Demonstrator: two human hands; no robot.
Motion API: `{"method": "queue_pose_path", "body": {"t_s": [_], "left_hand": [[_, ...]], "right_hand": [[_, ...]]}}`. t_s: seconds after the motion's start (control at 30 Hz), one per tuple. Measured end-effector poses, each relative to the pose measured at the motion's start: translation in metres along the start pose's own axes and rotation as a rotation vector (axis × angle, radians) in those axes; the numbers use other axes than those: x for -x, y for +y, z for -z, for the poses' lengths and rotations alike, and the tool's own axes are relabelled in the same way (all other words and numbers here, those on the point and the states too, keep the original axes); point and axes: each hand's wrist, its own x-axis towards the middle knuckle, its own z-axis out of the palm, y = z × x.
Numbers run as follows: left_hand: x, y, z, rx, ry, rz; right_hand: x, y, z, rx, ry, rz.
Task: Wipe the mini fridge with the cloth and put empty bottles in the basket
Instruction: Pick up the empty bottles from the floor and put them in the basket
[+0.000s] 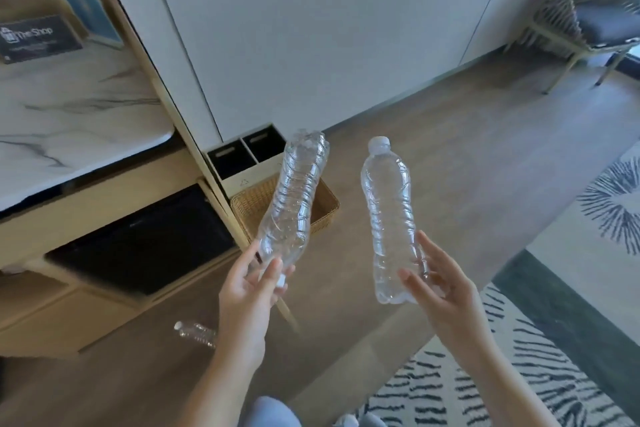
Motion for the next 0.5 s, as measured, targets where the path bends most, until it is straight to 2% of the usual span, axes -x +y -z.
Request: {"method": "queue_pose_path", "body": {"t_s": [0.23,0.5], "left_hand": [[-0.066,-0.003,-0.053,-0.09,-0.047,0.008],[-0.177,0.015,-0.112,-0.068,-0.065,0.004]], "right_hand": [[-0.073,0.012,0.024,0.002,0.072,-0.046],[-0.19,-0.014,0.016,0.096,0.084,-0.046]]}}
